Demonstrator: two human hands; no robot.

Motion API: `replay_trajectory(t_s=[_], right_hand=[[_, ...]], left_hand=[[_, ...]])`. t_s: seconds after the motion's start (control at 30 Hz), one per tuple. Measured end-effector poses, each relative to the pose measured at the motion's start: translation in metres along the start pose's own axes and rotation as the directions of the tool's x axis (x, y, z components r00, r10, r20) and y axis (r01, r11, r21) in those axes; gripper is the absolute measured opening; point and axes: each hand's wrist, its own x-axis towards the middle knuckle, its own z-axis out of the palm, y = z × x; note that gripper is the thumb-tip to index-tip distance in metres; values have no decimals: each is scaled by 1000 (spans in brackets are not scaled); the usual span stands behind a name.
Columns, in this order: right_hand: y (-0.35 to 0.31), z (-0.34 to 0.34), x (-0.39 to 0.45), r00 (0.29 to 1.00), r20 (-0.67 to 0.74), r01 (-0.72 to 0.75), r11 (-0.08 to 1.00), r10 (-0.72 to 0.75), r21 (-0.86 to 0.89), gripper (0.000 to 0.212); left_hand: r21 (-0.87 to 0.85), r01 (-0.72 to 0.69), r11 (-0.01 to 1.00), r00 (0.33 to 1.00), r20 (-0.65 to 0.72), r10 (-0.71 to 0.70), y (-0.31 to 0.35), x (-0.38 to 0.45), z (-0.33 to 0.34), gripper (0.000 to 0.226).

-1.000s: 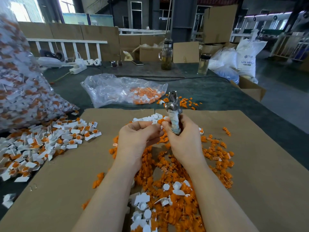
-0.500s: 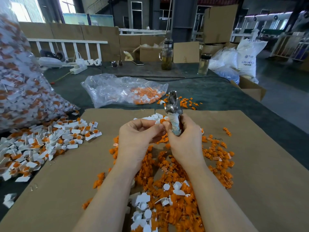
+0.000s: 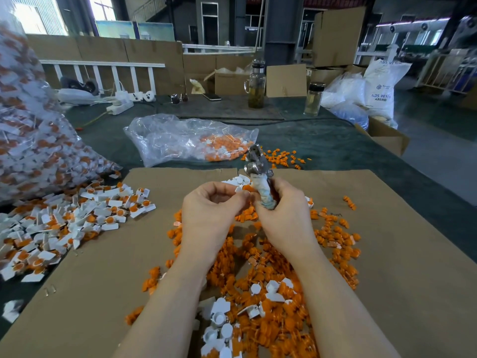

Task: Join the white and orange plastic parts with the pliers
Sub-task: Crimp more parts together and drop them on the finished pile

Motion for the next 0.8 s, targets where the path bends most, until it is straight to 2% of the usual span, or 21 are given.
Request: replay_trajectory(t_s=[0.23,0.33,0.5,0.8], right_hand=[[1,-8,2,990,136,-36,999,31,33,21],[3,-17,3,975,216,-69,996,55,59,11],[4,-27,2,912,398,-112,994,98,11,12],[4,-27,2,853,516,-57,996,80,-62,13]], left_hand=[[127,-22,992,999,-24,25,-2,3,-1,10],[75,-18,997,1000,-9,19,0,4,-3,7],[-58,-50,997,997,47,53,2,4,-7,3],[-81,-103,991,987,119,112,4,4,-13,11]])
